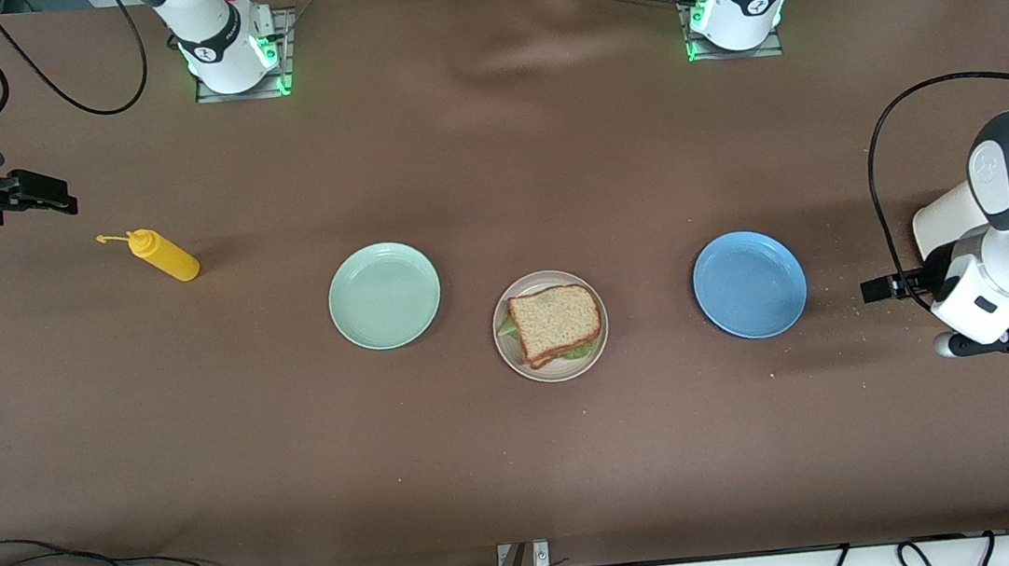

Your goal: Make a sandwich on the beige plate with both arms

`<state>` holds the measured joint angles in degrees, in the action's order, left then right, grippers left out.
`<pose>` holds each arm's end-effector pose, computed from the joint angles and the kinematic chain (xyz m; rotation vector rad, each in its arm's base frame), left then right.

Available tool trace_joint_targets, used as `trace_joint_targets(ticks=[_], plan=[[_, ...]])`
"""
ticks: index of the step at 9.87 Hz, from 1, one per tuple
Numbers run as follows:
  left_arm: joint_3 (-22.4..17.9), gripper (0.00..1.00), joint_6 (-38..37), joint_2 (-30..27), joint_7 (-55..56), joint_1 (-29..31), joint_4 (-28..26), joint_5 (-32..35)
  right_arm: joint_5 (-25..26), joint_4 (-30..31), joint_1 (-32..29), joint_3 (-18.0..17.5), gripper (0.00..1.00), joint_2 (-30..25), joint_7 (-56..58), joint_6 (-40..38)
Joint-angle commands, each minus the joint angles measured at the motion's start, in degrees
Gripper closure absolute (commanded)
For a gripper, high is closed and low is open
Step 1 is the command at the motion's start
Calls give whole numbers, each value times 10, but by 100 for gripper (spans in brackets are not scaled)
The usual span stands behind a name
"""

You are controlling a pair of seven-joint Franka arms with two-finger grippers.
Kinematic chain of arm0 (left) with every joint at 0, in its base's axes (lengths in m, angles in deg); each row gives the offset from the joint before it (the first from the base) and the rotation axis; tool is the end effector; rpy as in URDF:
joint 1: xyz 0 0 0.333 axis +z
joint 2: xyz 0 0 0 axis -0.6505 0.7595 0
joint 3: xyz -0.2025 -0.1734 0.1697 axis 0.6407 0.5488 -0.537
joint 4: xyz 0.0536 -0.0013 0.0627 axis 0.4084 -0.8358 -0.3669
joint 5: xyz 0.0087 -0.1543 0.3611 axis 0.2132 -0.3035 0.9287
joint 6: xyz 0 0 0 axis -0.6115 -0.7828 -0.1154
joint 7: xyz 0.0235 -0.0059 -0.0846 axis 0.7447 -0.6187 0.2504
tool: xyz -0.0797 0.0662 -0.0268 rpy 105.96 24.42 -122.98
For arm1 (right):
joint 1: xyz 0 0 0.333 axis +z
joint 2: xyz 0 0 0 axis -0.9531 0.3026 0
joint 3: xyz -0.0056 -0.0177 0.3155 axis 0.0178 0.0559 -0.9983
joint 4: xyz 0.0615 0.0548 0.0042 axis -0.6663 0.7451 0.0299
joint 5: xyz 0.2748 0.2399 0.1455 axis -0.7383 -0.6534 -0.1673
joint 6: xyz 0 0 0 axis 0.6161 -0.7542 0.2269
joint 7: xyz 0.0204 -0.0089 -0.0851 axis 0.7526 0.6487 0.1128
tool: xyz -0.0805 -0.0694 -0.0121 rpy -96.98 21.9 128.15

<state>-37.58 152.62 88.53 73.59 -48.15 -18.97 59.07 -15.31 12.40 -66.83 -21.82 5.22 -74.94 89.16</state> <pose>0.6916 0.0163 0.4055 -3.0968 -0.1644 0.2567 0.5479 -0.0295 0.5555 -3.1084 -0.0795 0.3143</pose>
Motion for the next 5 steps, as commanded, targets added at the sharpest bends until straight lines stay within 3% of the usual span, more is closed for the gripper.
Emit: trace_joint_targets(ticks=[1, 5], plan=[[1, 0, -31, -15, 22, 1, 19, 16, 0, -6, -1, -1, 0, 0, -10, -4], [1, 0, -33, -60, 22, 5, 14, 20, 0, -6, 0, -1, 0, 0, -9, -3]])
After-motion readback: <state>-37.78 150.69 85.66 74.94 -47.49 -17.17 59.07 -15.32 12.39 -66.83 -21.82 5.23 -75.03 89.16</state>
